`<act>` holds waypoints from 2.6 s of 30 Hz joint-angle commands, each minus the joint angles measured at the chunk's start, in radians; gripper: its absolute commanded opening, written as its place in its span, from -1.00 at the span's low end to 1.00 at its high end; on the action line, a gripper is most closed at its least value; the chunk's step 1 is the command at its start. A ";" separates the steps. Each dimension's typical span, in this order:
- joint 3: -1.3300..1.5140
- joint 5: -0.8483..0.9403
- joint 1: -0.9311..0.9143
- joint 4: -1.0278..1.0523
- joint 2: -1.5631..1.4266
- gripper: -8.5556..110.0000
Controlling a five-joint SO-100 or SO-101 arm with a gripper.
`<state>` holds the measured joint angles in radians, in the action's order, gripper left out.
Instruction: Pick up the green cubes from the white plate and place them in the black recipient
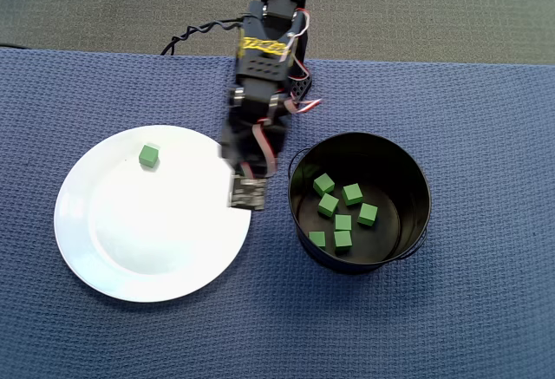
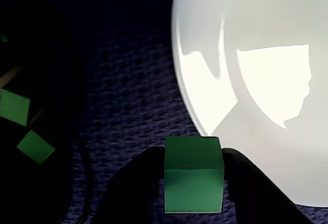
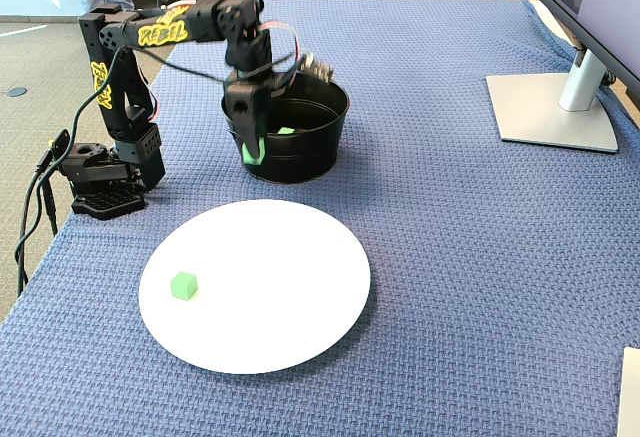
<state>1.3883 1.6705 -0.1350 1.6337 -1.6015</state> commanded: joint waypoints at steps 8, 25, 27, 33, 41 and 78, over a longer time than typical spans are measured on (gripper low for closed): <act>-0.170 -0.291 0.319 0.055 -0.017 -0.86; -0.198 -0.407 0.371 -0.020 0.086 -0.42; -0.230 -0.394 0.319 -0.012 0.040 -0.46; -0.275 -0.212 0.023 -0.029 -0.038 -0.63; 0.095 -0.252 -0.368 -0.457 -0.060 -0.86; 0.242 0.788 -0.785 -0.457 0.152 -0.66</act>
<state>1.7119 2.4314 -0.9250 1.1873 -1.4588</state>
